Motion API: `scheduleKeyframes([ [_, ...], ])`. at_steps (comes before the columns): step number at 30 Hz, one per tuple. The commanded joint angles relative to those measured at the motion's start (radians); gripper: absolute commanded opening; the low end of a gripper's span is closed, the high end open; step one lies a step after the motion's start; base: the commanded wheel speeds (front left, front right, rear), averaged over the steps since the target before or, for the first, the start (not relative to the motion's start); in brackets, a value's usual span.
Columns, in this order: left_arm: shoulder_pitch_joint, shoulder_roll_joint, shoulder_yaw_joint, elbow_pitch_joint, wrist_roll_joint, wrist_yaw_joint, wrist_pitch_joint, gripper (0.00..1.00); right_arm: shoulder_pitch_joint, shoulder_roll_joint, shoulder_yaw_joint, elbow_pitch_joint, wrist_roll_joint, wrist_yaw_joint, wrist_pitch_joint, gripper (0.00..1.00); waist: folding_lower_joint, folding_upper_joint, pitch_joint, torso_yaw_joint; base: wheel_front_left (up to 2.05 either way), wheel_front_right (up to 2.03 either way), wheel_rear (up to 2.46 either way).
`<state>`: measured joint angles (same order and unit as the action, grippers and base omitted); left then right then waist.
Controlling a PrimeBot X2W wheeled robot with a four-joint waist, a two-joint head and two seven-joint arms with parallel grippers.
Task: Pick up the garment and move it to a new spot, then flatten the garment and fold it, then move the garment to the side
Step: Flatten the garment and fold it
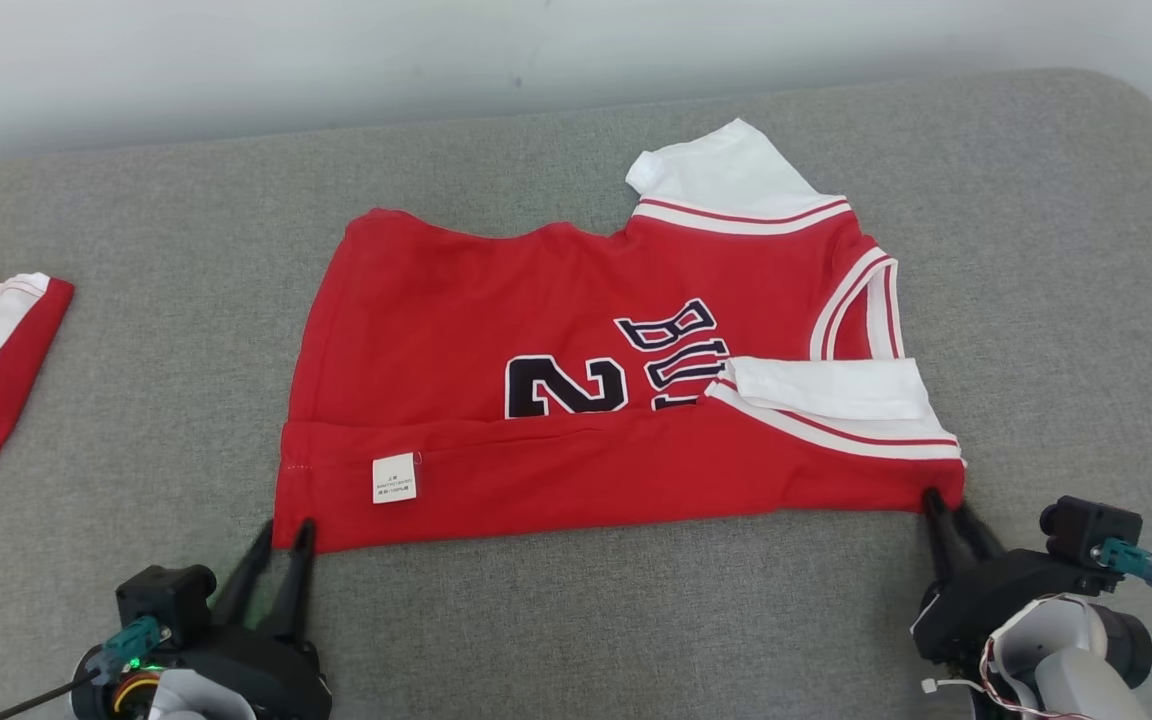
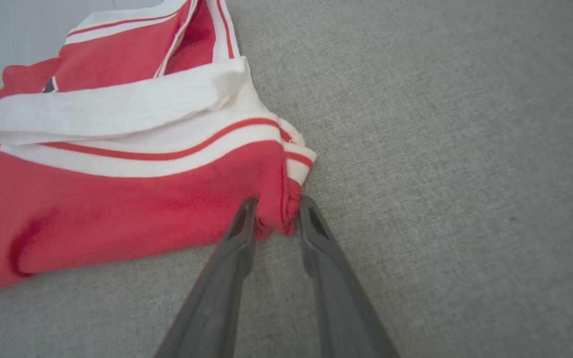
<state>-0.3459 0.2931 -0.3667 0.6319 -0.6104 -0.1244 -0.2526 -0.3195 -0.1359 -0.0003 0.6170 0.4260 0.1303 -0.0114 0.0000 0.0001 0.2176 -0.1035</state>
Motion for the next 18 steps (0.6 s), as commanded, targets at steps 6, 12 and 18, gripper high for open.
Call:
scheduleKeyframes([
  [6,-0.003,-0.012,-0.015,0.022,-0.015,-0.005,-0.009,0.0,-0.005,0.005,0.01,0.029,0.001,0.0,-0.06,0.0,0.0,-0.0001,-0.039,0.013,0.0,0.0,0.0],
  [12,0.063,-0.019,0.009,-0.039,-0.016,-0.003,-0.013,0.0,0.069,-0.016,0.012,-0.034,0.023,0.0,-0.085,0.0,0.0,-0.0001,-0.088,0.031,0.0,0.0,0.0],
  [18,0.176,-0.033,0.057,-0.144,-0.004,0.021,-0.013,0.0,0.207,-0.03,-0.013,-0.169,0.034,0.0,-0.059,0.0,0.0,-0.0001,-0.116,0.047,0.0,0.0,0.0],
])
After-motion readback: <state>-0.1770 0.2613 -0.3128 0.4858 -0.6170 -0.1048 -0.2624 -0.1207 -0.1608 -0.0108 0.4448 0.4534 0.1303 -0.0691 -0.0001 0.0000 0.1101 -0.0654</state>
